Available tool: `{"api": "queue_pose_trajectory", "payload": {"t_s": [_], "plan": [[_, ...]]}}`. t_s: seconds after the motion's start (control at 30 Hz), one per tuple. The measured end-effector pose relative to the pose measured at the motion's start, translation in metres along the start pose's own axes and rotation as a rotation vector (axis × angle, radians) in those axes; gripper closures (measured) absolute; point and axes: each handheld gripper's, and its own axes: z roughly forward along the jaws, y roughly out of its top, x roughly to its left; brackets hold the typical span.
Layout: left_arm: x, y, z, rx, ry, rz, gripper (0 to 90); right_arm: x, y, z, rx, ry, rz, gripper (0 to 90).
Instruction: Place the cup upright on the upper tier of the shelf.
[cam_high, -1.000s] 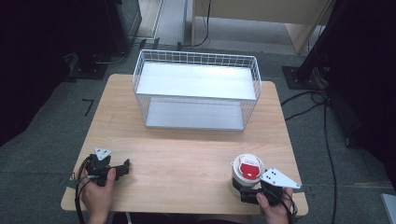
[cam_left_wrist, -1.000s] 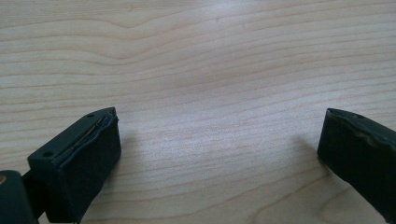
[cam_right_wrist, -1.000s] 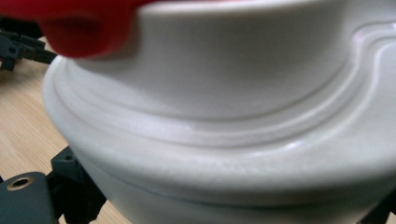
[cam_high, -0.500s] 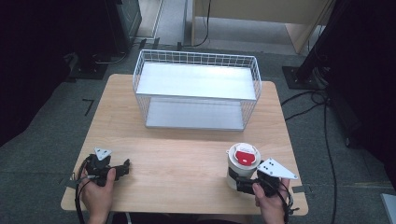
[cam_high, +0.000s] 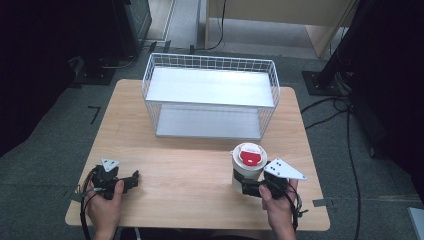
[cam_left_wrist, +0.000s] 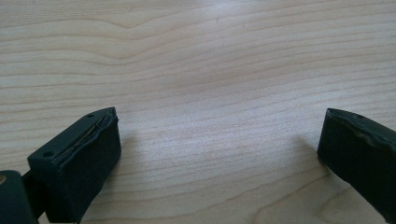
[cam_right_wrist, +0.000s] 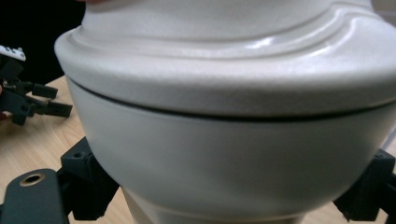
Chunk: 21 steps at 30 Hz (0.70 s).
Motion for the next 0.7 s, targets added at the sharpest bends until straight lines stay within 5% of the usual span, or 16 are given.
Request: {"api": "queue_pose_trajectory", "payload": {"t_s": [0.23, 0.7], "plan": [[0.0, 0.0, 0.0, 0.001, 0.0, 0.001, 0.0, 0.003, 0.022, 0.008, -0.026, 0.0, -0.022, 12.0], [0.0, 0.0, 0.0, 0.0, 0.0, 0.0, 0.0, -0.005, 0.065, 0.021, -0.089, -0.015, 0.008, 12.0]]}}
